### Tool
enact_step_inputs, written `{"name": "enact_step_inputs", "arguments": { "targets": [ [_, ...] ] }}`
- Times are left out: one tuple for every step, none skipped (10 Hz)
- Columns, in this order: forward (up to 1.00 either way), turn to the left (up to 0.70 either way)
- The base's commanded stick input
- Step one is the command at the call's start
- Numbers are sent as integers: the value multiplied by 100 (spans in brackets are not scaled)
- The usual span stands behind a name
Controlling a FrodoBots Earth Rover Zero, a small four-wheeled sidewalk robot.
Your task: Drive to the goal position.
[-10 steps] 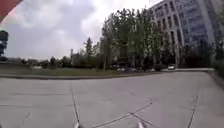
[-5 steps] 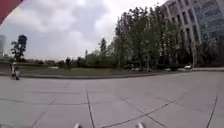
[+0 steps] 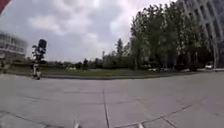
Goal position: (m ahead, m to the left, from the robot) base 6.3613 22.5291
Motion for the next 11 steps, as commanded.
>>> {"name": "enact_step_inputs", "arguments": {
  "targets": [
    [0,45],
    [0,45],
    [0,45],
    [0,45],
    [0,45],
    [0,45],
    [0,45],
    [0,45],
    [0,45],
    [0,45],
    [0,45]
  ]
}}
